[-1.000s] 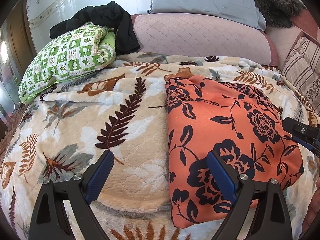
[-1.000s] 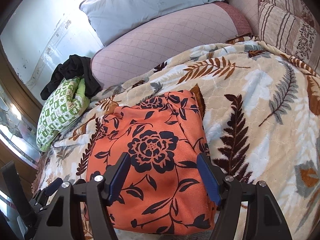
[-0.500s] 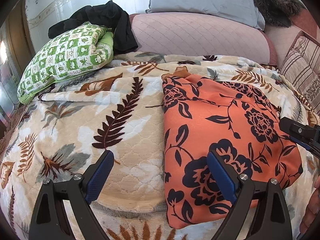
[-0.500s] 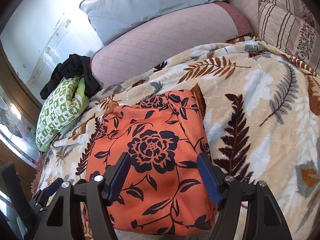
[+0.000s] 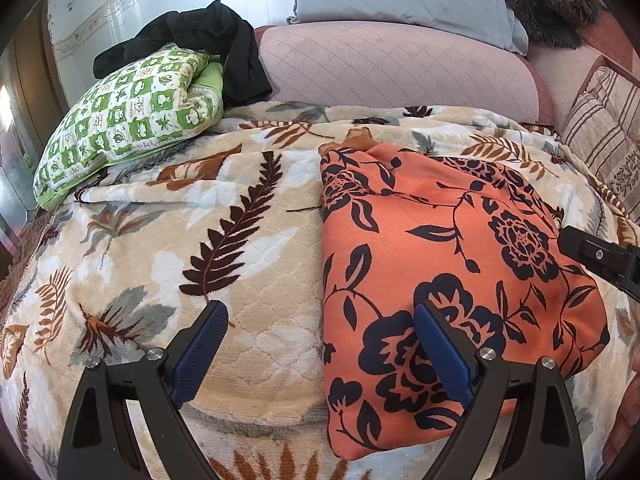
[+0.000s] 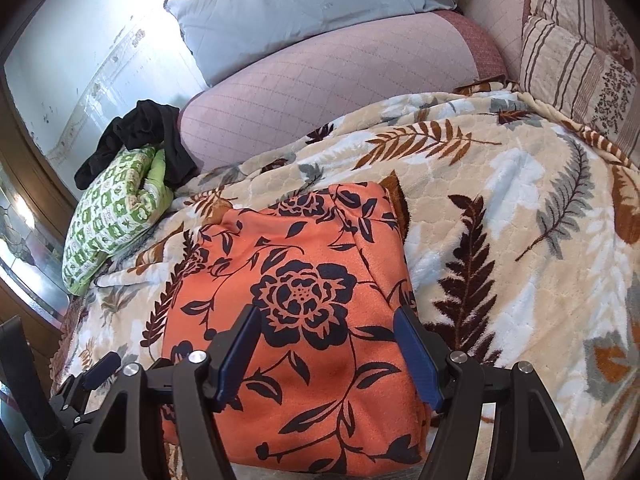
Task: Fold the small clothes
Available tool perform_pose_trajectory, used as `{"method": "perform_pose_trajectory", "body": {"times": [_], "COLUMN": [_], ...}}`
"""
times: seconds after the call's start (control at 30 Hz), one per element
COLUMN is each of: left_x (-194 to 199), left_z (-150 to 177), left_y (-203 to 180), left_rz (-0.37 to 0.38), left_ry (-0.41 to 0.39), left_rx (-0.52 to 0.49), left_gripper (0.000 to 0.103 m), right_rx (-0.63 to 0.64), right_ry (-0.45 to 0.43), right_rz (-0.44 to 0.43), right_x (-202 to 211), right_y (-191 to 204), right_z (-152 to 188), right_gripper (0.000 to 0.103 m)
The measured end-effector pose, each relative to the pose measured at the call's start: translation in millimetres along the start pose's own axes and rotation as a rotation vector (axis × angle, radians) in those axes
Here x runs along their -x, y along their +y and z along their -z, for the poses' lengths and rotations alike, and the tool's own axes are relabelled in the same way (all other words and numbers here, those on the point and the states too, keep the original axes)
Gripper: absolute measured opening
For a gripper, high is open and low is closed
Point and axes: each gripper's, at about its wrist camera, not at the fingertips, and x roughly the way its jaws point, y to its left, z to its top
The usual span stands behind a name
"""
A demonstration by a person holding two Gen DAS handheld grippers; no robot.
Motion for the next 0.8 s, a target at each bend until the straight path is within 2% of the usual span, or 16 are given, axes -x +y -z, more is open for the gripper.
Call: {"method": "perform_pose_trajectory", "body": {"times": [0.2,0.8], "left_x": [-0.1,-6.9], "left_z": [0.1,-3.7], "left_y": [-0.1,1.2], "left_rz": [0.002,0.018], "left_ry": [-0.001,0.002], "left_rx": [0.004,0.035], "left_gripper": [0.094,0.094], "right_rx": [0.036,0.227], "right_ry": [-0.02,-0.105], "right_rz": [0.033,0.202], "right_x": [3.5,11.2], "right_y": [3.4,24.7], "right_z": [-1.7,-1.6], "right_gripper": [0.073,0.073]}}
